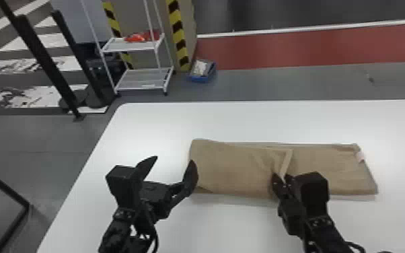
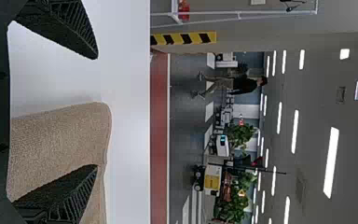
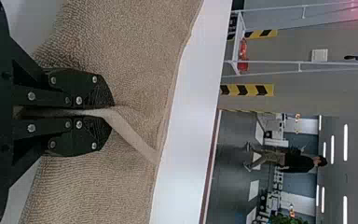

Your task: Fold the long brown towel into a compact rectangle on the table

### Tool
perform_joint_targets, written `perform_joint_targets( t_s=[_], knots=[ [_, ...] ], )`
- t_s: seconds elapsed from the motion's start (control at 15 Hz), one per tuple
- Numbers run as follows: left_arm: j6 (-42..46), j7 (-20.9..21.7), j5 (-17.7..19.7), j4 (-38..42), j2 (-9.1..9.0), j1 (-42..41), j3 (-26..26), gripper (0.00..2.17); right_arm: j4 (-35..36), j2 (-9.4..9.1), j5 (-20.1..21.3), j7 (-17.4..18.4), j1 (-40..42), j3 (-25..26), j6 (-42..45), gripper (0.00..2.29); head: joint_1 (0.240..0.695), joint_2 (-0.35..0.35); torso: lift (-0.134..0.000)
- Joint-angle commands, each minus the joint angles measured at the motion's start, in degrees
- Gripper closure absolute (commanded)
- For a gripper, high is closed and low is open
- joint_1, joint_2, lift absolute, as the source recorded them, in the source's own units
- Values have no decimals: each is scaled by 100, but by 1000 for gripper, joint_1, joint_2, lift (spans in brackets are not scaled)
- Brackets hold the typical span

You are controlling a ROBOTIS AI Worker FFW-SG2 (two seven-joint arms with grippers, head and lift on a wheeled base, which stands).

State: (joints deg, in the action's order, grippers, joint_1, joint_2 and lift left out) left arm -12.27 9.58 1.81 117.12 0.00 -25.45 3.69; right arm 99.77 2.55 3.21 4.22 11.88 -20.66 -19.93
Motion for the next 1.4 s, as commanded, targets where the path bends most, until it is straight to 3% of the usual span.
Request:
perform_joint_targets(
  t_s=[0.0, 0.13, 0.33, 0.47, 0.8, 0.87, 1.0, 1.13, 1.27, 1.33],
  knots=[
    [18, 9, 4, -5, -15, -3, 0, 39, 244, 17, 13, 0, 78, 9, 46, 1177, 695, 204, -121],
    [53, 9, 4, -5, -15, -3, 9, 39, 736, 61, 22, -9, 201, 141, 63, 1177, 695, 204, -121],
    [53, 18, 4, -13, -15, -3, 9, 39, 1413, 88, -40, -307, 473, 449, 46, 1177, 695, 194, -121],
    [53, 26, 4, -40, -15, 5, 9, 39, 1352, 88, 48, -466, 438, 475, -236, 1166, 695, 178, -121],
    [70, 44, 12, -57, -15, -12, 9, 39, 859, 35, 189, -457, 394, 334, -288, 1160, 695, 176, -121],
    [70, 44, 12, -75, -15, -12, 9, 39, 833, 26, 215, -457, 394, 334, -394, 1001, 695, 178, -121],
    [70, 70, 12, -84, -15, -12, 0, 39, 789, 26, 215, -448, 403, 334, -394, 397, 695, 181, -121],
    [70, 79, 4, -92, -15, -12, -9, 39, 780, 35, 224, -457, 403, 334, -447, 404, 695, 180, -121],
    [70, 79, 4, -101, -15, -12, -9, 39, 772, 35, 259, -457, 350, 352, -587, 761, 695, 178, -121],
    [70, 79, 4, -101, -15, -21, -9, 39, 763, 35, 276, -466, 306, 352, -675, 1058, 695, 176, -121]
  ],
)
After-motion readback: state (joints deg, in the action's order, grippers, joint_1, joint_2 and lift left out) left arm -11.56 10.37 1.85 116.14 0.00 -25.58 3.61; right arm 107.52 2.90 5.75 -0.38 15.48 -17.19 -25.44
